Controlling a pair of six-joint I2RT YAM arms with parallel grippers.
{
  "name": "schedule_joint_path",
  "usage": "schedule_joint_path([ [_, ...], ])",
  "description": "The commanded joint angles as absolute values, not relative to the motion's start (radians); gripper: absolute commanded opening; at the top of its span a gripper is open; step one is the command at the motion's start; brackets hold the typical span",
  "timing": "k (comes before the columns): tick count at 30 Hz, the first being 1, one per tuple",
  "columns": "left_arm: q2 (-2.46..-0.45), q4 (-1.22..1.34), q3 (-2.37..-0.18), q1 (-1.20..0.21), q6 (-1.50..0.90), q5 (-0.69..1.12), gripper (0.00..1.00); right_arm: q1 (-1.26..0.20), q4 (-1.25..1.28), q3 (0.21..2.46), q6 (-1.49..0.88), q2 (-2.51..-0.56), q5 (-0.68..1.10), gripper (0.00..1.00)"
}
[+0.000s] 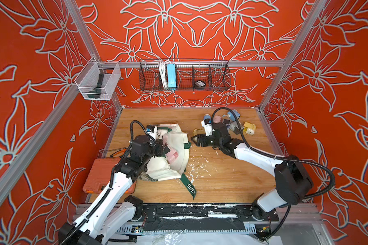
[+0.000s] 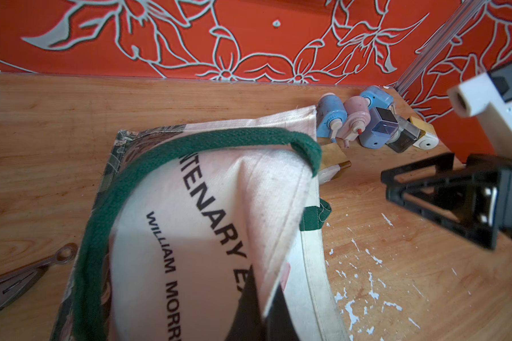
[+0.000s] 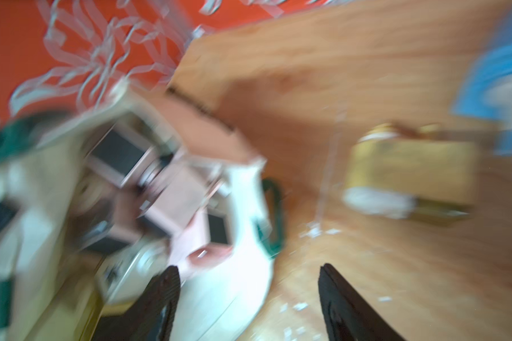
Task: Take out the pencil sharpeners from the tote bags
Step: Place the pencil sharpener at the center of the board, then pick up the pencil sharpener from the canvas bag.
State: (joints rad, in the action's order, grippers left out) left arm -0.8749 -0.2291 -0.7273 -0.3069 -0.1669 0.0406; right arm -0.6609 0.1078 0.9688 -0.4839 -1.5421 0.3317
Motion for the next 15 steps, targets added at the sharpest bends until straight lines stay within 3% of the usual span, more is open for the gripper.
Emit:
schedule_joint_path([
  [1,-0.848,-0.273,-0.72,-0.31,-0.15,0.074,0.0,-0.742,0.142,0.915,-0.469,-1.527,0.359,0.7],
  [5,-0.797,-0.231,-0.683,-0.31,-0.118,0.077,0.0,-0.874,0.198,0.88,-0.45,-1.551,0.336,0.63],
  [15,-0.801,-0.111,-0.668,-0.31,-0.023,0.226,0.0,-1.105,0.234,0.962,-0.369,-1.688,0.322,0.62],
])
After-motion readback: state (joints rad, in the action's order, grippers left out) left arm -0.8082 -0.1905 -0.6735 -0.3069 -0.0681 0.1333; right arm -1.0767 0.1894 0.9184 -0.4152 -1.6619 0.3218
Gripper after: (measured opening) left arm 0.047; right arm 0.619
